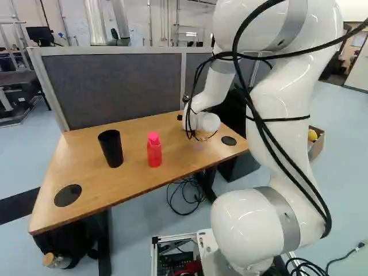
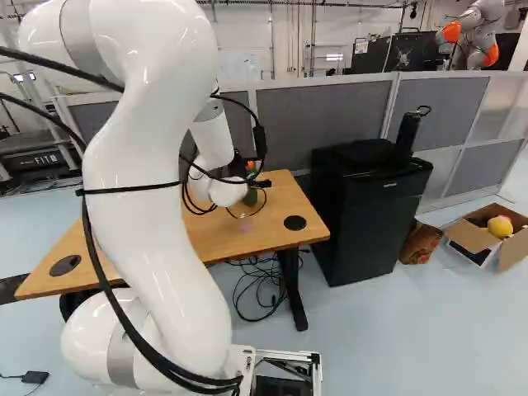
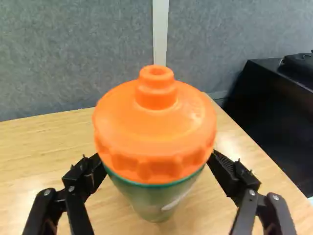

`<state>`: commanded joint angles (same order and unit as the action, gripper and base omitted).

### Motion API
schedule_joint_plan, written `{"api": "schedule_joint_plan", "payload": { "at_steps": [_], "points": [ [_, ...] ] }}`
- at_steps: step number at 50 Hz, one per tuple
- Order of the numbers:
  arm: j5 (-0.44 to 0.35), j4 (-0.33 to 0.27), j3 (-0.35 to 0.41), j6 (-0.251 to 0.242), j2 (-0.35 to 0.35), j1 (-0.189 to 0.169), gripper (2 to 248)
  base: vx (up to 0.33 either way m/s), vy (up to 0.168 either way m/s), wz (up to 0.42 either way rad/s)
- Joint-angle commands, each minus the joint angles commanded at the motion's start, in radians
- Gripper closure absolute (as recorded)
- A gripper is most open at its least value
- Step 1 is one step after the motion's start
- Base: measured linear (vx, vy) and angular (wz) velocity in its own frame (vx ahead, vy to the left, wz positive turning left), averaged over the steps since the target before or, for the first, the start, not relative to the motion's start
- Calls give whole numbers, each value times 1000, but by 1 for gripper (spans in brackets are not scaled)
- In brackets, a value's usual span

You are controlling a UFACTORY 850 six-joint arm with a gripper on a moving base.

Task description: Pick up the green bottle from the table

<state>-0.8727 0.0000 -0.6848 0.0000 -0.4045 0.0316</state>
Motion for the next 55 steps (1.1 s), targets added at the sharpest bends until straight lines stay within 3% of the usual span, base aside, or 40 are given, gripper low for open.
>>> {"api": "schedule_joint_plan", "payload": {
  "at_steps": [2, 3, 8, 9, 13, 14, 18, 19, 35, 55],
  "points": [
    [0, 0, -1, 0, -1, 0, 6, 0, 0, 0],
    [0, 0, -1, 0, -1, 0, 41, 0, 0, 0],
    [0, 0, -2, 0, -2, 0, 41, 0, 0, 0],
    [0, 0, -2, 0, -2, 0, 79, 0, 0, 0],
    [0, 0, -2, 0, -2, 0, 79, 0, 0, 0],
    [0, 0, -2, 0, -2, 0, 118, 0, 0, 0],
    [0, 0, -2, 0, -2, 0, 118, 0, 0, 0],
    [0, 0, -2, 0, -2, 0, 139, 0, 0, 0],
    [0, 0, 5, 0, 15, 0, 139, 0, 0, 0],
    [0, 0, 76, 0, 116, 1, 139, 0, 0, 0]
  ]
}}
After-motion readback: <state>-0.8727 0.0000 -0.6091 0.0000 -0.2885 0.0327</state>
